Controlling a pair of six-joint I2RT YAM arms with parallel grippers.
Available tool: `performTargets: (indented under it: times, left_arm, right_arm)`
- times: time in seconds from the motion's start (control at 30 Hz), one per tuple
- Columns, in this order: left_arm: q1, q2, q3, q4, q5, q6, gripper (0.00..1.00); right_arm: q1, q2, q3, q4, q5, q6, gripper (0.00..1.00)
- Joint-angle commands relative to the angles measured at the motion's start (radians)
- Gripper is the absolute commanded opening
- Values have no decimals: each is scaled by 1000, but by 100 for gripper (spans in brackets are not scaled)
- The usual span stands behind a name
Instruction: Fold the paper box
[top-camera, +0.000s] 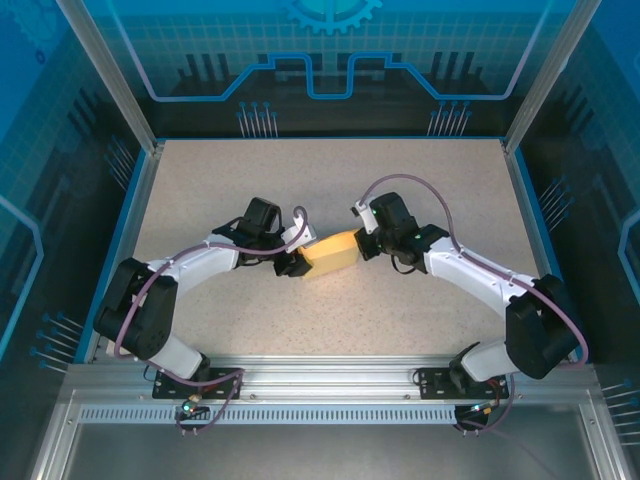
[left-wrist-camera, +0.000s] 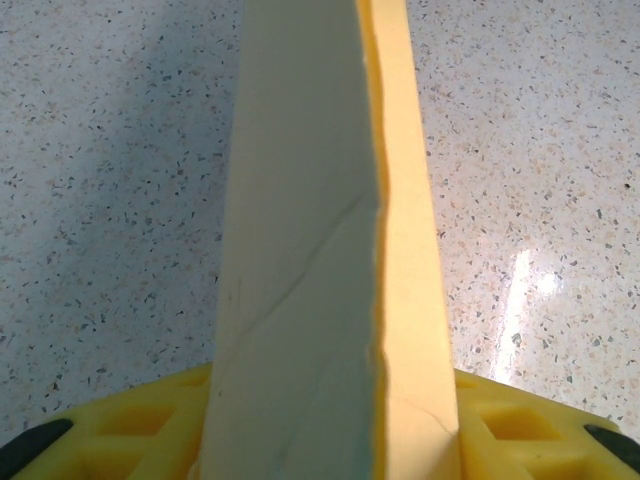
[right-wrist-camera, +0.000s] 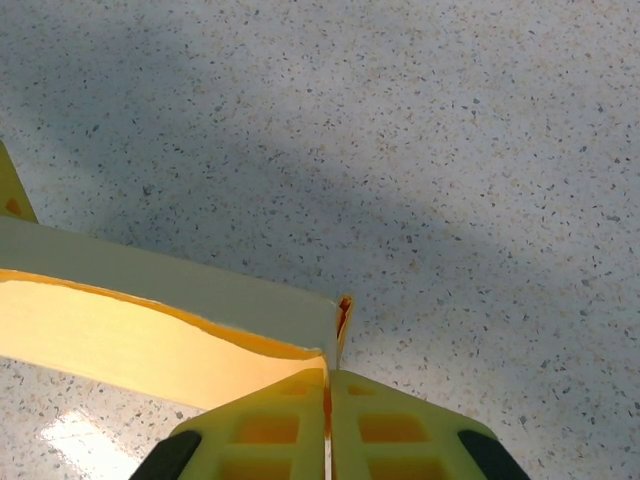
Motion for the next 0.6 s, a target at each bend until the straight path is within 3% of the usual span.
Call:
performTargets:
  times: [0.0,0.37,0.57]
  left_arm:
    - [1,22,22,-26,-53,-10,48]
    - [-2,34,33,-30,-77,-32,49]
    - [-1,36,41,-50,-70,-26,49]
  right_arm:
    - [20,9,47,-57,14,21,9]
    - [23,29,68,-88,17,79,10]
    - [19,27,74,-91,31,25,12]
